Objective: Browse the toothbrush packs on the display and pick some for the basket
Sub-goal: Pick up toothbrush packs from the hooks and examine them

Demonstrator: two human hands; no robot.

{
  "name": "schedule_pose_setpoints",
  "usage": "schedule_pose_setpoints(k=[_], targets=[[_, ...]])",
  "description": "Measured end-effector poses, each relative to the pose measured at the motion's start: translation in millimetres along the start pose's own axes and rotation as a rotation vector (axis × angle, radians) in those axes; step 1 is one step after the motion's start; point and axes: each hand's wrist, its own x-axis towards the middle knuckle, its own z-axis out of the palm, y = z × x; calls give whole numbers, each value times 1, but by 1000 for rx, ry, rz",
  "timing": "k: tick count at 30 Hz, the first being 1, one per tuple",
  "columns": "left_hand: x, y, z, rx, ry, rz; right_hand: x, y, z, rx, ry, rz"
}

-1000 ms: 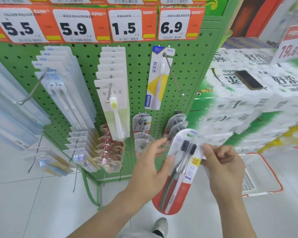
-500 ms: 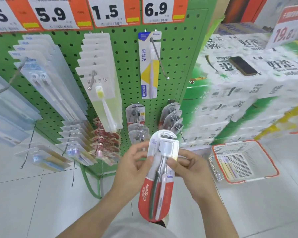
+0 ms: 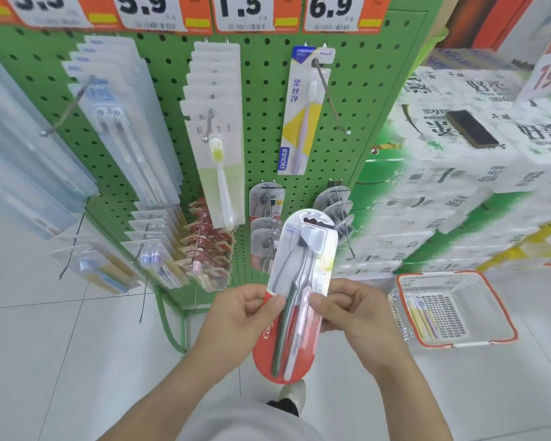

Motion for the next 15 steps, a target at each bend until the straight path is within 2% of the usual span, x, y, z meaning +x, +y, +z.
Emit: schedule_pose_setpoints(k=[6,13,15], targets=[[-14,-5,-16,-63,-133,-107,-1,12,16,107,99,-8],[-31,-19,-26,-128,21,-132,-9,22,33,-17,-72,55],[-33,-22,-28,-171,61,-145,-10,25,35,-24,-75,33]])
